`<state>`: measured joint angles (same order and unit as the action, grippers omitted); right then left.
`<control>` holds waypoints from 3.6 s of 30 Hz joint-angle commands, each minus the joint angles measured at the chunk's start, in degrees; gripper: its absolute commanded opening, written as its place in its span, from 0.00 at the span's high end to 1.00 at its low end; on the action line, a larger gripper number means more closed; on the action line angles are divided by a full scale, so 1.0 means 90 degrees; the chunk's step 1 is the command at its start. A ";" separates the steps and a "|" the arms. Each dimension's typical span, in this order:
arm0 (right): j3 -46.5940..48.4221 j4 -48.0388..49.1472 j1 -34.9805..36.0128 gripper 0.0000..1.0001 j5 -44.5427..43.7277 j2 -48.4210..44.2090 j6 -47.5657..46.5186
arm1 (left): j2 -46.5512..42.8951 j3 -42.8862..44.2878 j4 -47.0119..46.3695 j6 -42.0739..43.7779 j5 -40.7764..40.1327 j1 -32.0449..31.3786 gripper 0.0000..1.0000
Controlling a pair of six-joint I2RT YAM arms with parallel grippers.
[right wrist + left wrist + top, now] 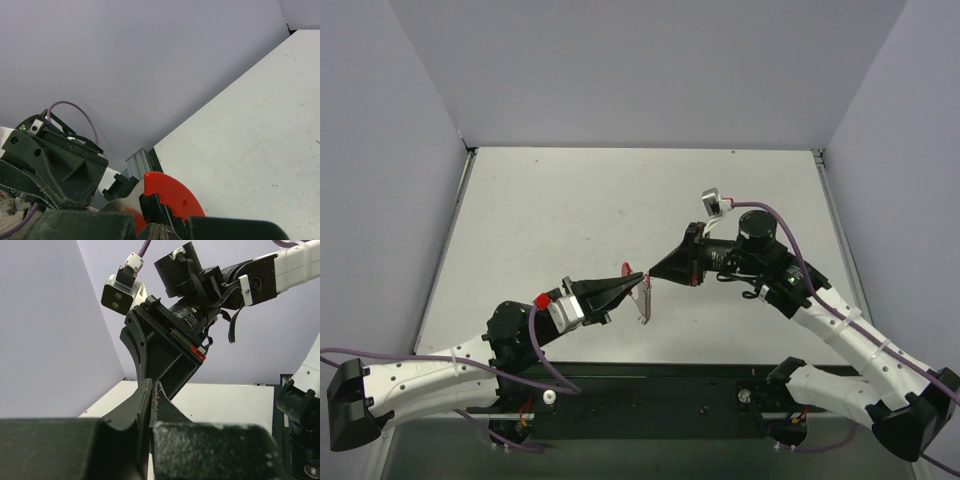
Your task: Put the keys on the keyring
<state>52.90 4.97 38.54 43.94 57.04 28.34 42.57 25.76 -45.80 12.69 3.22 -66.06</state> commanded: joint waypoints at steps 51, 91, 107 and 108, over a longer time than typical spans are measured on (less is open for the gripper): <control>-0.1494 0.3256 -0.0064 0.31 0.1152 -0.1230 0.0026 | -0.0648 -0.0147 -0.0174 -0.1224 0.0706 -0.0033 1.00; -0.0820 0.3588 0.0610 0.92 0.1660 -0.0703 0.0240 | -0.0062 0.0087 -0.0927 -0.1546 0.1048 -0.0033 1.00; -0.0263 0.0905 0.0639 1.00 0.0958 -0.0722 -0.1273 | -0.0266 0.0868 0.1210 -0.1215 0.1136 -0.0033 0.95; -0.0224 0.0796 0.0639 1.00 0.0948 -0.0722 -0.1332 | -0.0305 0.0994 0.1531 -0.1166 0.1117 -0.0033 0.94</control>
<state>48.40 19.46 43.62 55.40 50.04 22.37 40.95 29.45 -39.72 0.23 11.40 -66.00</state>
